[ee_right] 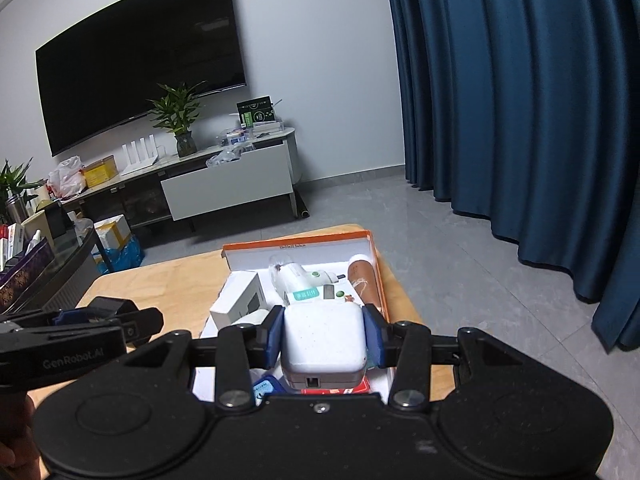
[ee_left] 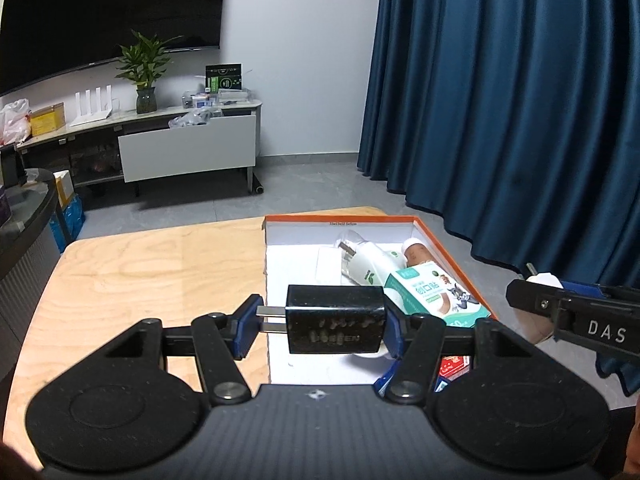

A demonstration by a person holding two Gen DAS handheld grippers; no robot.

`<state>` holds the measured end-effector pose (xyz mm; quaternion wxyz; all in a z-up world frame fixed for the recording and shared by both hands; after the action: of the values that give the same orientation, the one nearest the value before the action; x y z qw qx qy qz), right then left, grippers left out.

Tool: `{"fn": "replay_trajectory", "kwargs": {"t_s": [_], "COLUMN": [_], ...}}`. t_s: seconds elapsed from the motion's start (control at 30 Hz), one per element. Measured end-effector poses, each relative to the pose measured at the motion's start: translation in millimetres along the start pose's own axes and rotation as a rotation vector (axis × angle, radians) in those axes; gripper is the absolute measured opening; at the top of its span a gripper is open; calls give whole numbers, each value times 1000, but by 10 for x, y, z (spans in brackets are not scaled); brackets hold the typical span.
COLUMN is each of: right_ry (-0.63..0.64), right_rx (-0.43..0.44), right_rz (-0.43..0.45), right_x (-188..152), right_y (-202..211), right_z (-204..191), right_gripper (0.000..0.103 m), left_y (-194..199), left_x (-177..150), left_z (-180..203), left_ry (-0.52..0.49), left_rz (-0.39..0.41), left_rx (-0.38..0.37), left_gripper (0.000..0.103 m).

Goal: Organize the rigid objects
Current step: 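Carry both chargers over the orange-rimmed white box, then lower both chargers into the white box and open both grippers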

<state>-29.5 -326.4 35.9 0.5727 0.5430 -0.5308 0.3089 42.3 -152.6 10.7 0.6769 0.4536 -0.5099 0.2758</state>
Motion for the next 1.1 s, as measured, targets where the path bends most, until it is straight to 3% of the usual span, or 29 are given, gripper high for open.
{"fn": "replay_trajectory", "kwargs": {"t_s": [0.57, 1.1], "right_ry": [10, 9], "right_rx": [-3, -28], "right_rz": [-26, -48], "right_x": [-114, -182], "right_y": [17, -61], "right_z": [-16, -3], "right_gripper": [51, 51], "left_y": [94, 122], "left_x": [-52, -124], "left_z": [26, 217], "left_ry": [8, -12], "left_rz": [8, -12], "left_rx": [34, -37], "left_gripper": [61, 61]}}
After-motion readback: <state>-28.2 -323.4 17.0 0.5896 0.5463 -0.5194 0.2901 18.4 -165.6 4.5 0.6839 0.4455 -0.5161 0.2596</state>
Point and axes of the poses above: each gripper's, at about its wrist camera, not at the fingertips, and y roughly against the way its jaws point, z to its right, x to its top, the point moved 2 cm from there along -y, roughly the way its jaws point, and after that the axes turned 13 degrees about z, right-handed, at the moved point
